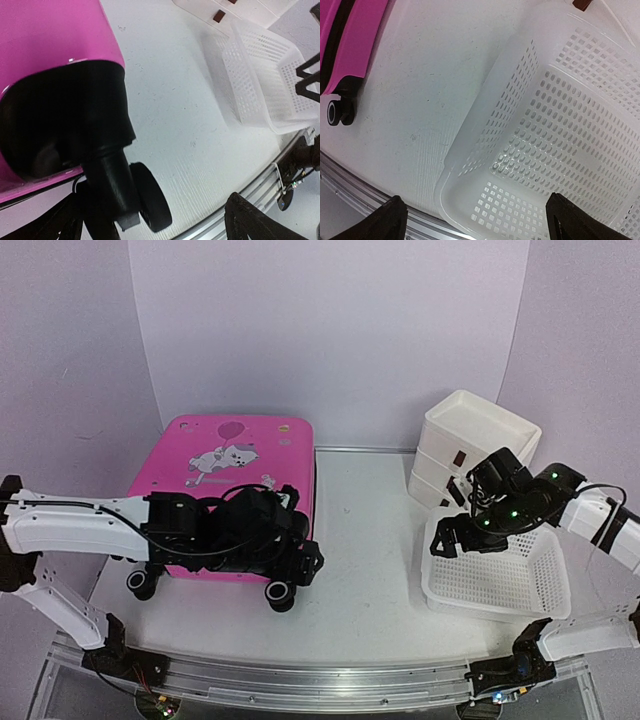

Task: Open, take out, and arrange the luggage

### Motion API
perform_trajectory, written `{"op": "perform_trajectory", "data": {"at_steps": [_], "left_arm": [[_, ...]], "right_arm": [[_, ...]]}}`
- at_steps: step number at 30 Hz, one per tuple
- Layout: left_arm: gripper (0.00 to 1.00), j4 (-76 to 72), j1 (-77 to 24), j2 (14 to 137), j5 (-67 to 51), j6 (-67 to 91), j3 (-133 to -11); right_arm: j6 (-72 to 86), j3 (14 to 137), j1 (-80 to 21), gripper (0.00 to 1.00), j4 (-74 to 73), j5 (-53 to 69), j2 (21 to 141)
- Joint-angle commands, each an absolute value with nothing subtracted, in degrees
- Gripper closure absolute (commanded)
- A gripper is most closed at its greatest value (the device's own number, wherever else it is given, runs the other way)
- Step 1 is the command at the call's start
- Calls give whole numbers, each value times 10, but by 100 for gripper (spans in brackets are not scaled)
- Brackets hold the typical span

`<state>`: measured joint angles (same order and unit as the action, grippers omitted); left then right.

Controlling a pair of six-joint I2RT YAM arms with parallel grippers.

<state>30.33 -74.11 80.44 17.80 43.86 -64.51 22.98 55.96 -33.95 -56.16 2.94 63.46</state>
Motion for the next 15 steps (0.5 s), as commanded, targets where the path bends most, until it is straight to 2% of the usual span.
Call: {"op": "perform_trajectory", "data": {"at_steps": [1,5,15], "left_arm": [[2,397,-744,874,256,491,-756],[10,452,-735,930,273,502,-808],[46,467,-717,978,252,416,-845]], "right_arm": [[237,559,-344,2,-532,13,624],[238,558,-344,2,-532,17,622],[241,548,-344,2,-538,15,613]]}}
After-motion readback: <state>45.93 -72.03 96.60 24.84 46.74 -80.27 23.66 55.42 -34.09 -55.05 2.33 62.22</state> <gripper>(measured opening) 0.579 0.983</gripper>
